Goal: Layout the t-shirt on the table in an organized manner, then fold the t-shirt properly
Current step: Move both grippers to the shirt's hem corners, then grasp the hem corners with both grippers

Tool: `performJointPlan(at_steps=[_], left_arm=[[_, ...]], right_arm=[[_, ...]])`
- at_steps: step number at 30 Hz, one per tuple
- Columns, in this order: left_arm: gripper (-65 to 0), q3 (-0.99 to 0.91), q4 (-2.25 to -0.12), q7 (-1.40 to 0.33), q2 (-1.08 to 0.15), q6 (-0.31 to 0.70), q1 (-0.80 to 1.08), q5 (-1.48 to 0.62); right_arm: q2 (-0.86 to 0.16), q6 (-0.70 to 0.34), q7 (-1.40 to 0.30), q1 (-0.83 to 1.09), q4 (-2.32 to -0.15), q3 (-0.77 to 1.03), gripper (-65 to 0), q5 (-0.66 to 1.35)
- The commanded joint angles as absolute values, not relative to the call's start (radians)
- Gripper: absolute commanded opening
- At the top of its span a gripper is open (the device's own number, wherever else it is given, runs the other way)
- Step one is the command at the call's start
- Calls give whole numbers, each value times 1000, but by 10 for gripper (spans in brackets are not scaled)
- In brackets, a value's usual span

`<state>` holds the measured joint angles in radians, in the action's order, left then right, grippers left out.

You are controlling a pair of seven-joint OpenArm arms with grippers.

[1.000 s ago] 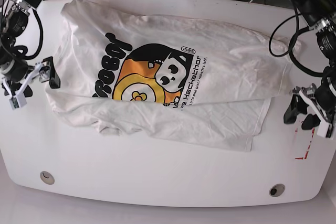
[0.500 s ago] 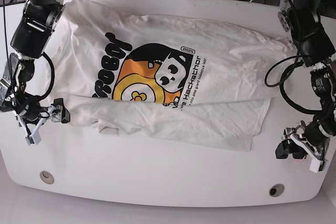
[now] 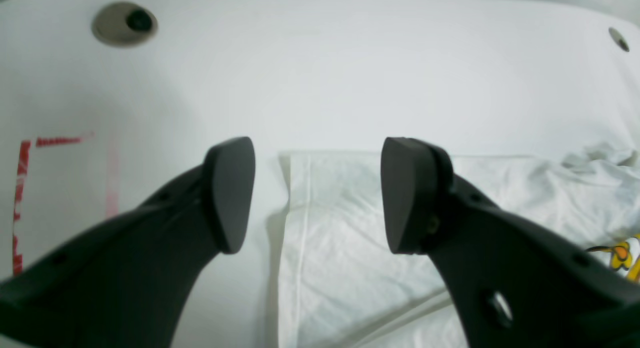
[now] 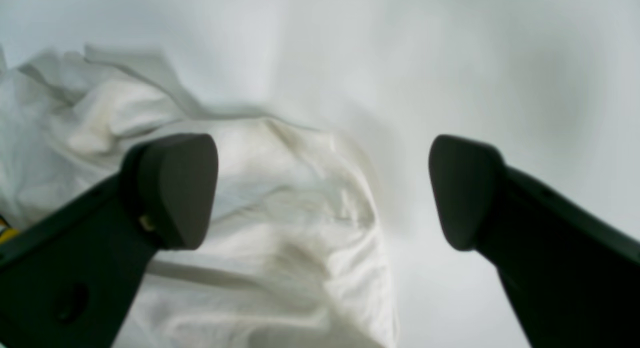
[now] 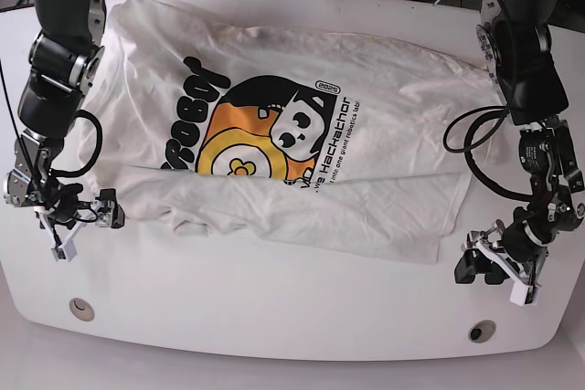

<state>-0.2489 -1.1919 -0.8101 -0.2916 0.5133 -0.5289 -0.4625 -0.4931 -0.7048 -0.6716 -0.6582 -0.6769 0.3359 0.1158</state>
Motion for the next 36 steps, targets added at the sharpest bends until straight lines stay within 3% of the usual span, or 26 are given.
performJointPlan(at_steps=[1, 9, 24, 26, 29, 36], left_arm=[[-274, -251, -1213, -777, -311, 516, -562, -467], [-275, -254, -1216, -773, -312, 516, -527, -458], [-276, -254, -1216, -773, -314, 518, -527, -458], [-276, -254, -1216, -773, -314, 518, -527, -458], [-276, -254, -1216, -773, -314, 518, -524, -458], [-276, -254, -1214, -773, -314, 518, -501, -458]], right_arm=[[-530, -698, -596, -694, -604, 340, 0, 111], [-536, -698, -472, -693, -481, 341, 0, 110], [-496, -698, -430, -624, -443, 343, -14, 114], [-493, -698, -430, -622, -443, 343, -49, 114], [-478, -698, -430, -622, -443, 343, -168, 114], [-467, -698, -430, -625, -443, 343, -528, 114]])
